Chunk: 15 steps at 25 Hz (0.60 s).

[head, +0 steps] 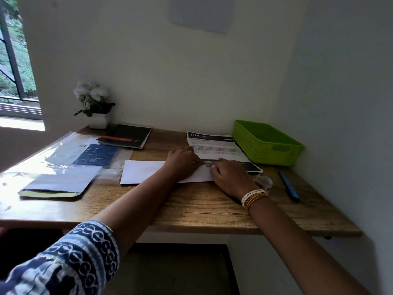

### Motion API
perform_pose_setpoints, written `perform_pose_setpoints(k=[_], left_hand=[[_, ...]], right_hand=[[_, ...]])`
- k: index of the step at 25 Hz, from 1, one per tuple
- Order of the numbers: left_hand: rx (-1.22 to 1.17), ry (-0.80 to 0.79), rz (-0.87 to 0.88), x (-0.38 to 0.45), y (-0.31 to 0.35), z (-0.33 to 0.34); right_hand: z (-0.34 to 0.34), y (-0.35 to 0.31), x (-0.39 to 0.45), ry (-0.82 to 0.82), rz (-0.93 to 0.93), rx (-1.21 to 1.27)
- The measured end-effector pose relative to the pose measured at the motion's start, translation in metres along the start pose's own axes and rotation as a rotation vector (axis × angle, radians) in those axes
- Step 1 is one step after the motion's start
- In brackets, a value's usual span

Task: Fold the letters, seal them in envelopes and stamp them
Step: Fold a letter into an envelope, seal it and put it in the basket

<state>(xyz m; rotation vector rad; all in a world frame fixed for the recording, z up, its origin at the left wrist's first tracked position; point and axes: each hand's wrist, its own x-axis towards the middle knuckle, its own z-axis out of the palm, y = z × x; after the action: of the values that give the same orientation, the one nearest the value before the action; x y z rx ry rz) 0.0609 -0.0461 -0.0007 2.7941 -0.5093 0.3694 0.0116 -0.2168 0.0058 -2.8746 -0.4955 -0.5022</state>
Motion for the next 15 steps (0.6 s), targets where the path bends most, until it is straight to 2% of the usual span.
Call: perform_pose_setpoints(k=[4,10,13,15], left_hand=[[0.006,-0.001,-0.003,-0.001,0.001,0.000],[0.016,0.029,-0.041,-0.005,0.000,-0.002],[0.020,0.043,-0.095,-0.007,-0.002,-0.007],[0.002,-0.019,-0.180,-0.007,-0.006,-0.012]], right_hand=[[-0.001,-0.002,0.001,-0.214,-0.062,0.010],[0.001,0.001,-0.004,-0.063,-0.030,-0.010],[-0.001,-0.001,-0.006,-0.087,-0.017,0.039],[0.001,-0.001,-0.005,-0.106,-0.009,0.057]])
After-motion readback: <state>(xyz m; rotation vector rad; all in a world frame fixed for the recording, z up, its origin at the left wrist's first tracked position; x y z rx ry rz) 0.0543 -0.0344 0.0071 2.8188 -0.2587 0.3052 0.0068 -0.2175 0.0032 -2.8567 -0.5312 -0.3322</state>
